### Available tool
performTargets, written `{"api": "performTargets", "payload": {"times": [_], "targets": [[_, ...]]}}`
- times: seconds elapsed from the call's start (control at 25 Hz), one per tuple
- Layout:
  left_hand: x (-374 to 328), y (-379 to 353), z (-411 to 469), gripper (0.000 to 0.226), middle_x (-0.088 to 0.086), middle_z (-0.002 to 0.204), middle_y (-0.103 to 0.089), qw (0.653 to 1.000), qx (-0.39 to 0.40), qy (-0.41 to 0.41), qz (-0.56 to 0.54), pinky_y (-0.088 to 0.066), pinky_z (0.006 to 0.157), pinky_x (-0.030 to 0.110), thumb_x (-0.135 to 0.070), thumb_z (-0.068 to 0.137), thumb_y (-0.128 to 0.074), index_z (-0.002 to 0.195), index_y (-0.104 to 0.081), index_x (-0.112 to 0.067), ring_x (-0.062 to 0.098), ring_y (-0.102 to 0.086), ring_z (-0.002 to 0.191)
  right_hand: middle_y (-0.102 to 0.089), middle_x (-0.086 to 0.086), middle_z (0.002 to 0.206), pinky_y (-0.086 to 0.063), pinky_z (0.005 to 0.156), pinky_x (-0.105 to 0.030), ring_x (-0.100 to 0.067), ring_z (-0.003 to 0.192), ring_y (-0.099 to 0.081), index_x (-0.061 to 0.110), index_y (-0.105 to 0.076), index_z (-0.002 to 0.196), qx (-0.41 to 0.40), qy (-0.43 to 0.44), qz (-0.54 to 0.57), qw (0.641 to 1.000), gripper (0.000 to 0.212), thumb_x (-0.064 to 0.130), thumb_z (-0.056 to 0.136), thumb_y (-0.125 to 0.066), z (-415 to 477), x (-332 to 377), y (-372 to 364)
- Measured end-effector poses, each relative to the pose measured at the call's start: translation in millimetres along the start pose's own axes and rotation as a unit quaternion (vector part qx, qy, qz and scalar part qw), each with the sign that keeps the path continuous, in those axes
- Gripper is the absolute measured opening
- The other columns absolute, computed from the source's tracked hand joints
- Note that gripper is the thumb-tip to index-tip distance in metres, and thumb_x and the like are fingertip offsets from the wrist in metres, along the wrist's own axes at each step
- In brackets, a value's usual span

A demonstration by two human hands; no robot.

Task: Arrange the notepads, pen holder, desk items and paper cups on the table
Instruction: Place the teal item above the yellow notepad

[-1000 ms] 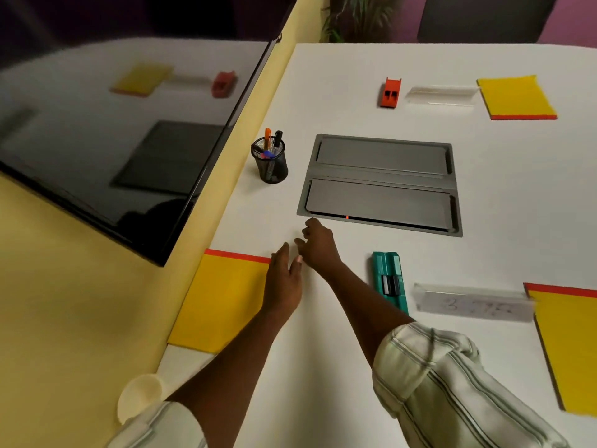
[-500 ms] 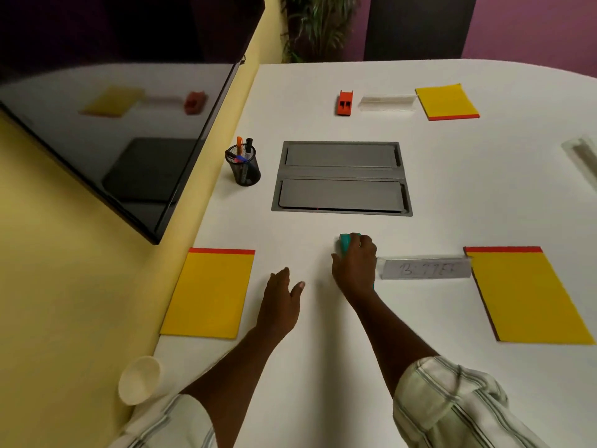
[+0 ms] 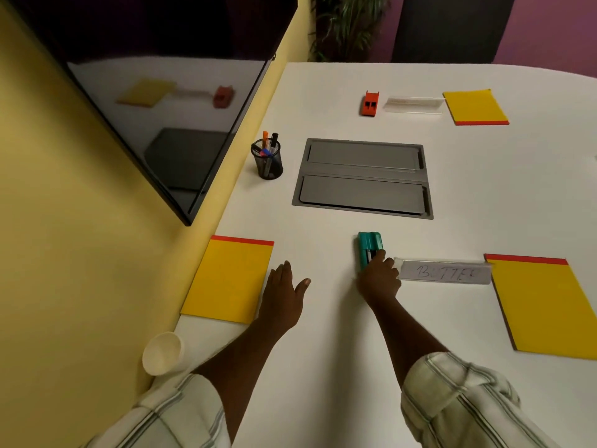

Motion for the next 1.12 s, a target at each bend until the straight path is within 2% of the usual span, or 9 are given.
{"api": "performTargets", "payload": {"times": [0.24,0.48,0.64,0.8,0.92,1.12], "targets": [[11,-2,1,0.068,0.010,0.157,-0.020,1.000,-0.001,0.026,-0.010,-0.018,0.118,0.034,-0.045,0.097,-0.038,0.150,-0.017,-0.009,0.025,-0.015,0.146,-0.042,-0.017,0.134,-0.042,0.095,-0.049,-0.036,0.122,-0.043,0.007,-0.018,0.144,-0.009,-0.004,-0.018,1.000,0.075,0.020,0.085,-0.062,2,-3,-7],[19,4,4,0.067,0.009,0.157,-0.021,0.998,-0.013,0.054,-0.026,-0.021,0.118,0.036,-0.045,0.097,-0.038,0.150,-0.018,-0.009,0.025,-0.017,0.146,-0.041,-0.018,0.132,-0.041,0.091,-0.054,-0.036,0.120,-0.042,0.006,-0.018,0.144,-0.042,-0.013,0.015,0.999,0.076,0.008,0.081,-0.060,1,11,-4],[28,18,10,0.067,0.009,0.157,-0.020,0.995,-0.035,0.076,-0.050,-0.021,0.118,0.036,-0.044,0.097,-0.038,0.150,-0.017,-0.009,0.024,-0.016,0.146,-0.041,-0.015,0.134,-0.042,0.092,-0.057,-0.034,0.122,-0.041,0.008,-0.018,0.144,-0.052,0.048,0.079,0.994,0.077,0.002,0.079,-0.059,5,55,-6],[42,40,17,0.066,0.011,0.157,-0.022,0.990,-0.071,0.097,-0.080,-0.022,0.116,0.035,-0.043,0.097,-0.039,0.149,-0.018,-0.008,0.025,-0.018,0.145,-0.037,-0.012,0.140,-0.038,0.099,-0.055,-0.030,0.129,-0.036,0.010,-0.013,0.148,-0.009,0.121,0.139,0.983,0.085,-0.003,0.078,-0.058,16,112,-14],[59,55,20,0.066,0.012,0.156,-0.024,0.985,-0.089,0.114,-0.089,-0.024,0.115,0.035,-0.042,0.096,-0.040,0.149,-0.020,-0.008,0.026,-0.020,0.145,-0.034,-0.011,0.143,-0.036,0.104,-0.057,-0.028,0.133,-0.032,0.012,-0.014,0.149,0.039,0.179,0.134,0.974,0.086,-0.001,0.078,-0.062,26,161,-28],[93,75,26,0.066,0.013,0.155,-0.025,0.984,-0.094,0.128,-0.083,-0.025,0.116,0.038,-0.040,0.097,-0.041,0.148,-0.021,-0.006,0.027,-0.022,0.144,-0.039,-0.011,0.137,-0.040,0.100,-0.060,-0.028,0.129,-0.036,0.011,-0.027,0.142,0.074,0.257,0.087,0.960,0.077,0.001,0.077,-0.066,41,234,-52]]}}
Point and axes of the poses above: each hand's wrist, its own z-axis towards the middle knuckle, its own y-axis out of the back of the hand, x = y × z, the point moved 7 cm from there along z, towards the middle knuckle
